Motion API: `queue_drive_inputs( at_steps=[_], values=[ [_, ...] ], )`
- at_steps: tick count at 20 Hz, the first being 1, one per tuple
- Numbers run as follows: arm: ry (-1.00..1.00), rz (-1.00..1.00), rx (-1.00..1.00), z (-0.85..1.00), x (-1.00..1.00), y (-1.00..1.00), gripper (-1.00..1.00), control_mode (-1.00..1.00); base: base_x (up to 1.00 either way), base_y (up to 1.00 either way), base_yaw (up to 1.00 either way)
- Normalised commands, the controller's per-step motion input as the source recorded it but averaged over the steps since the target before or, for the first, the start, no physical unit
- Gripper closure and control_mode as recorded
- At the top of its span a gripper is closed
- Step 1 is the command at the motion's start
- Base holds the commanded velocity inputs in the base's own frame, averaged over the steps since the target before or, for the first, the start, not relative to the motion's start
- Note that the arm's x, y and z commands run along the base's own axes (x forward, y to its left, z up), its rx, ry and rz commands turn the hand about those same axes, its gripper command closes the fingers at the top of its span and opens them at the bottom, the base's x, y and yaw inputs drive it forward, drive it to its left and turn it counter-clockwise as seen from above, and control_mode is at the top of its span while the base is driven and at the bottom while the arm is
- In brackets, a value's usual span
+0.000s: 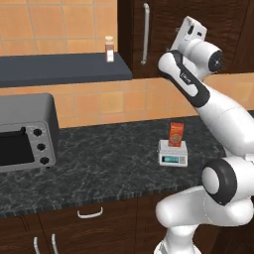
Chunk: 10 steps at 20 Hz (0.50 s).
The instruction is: Pick the boxed food and place it on the digital scale for weighing, and close the cabinet.
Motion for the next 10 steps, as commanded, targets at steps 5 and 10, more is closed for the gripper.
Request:
queue_drive_inputs(
  at_steps=[5, 10],
  values=[
    [0.0, 0.0, 0.0, -0.46, 0.9, 0.0, -1.0, -1.0, 0.0, 0.0, 0.0],
    [0.0, 0.0, -0.04, -0.94, 0.88, 0.0, -1.0, -1.0, 0.0, 0.0, 0.0]
  ],
)
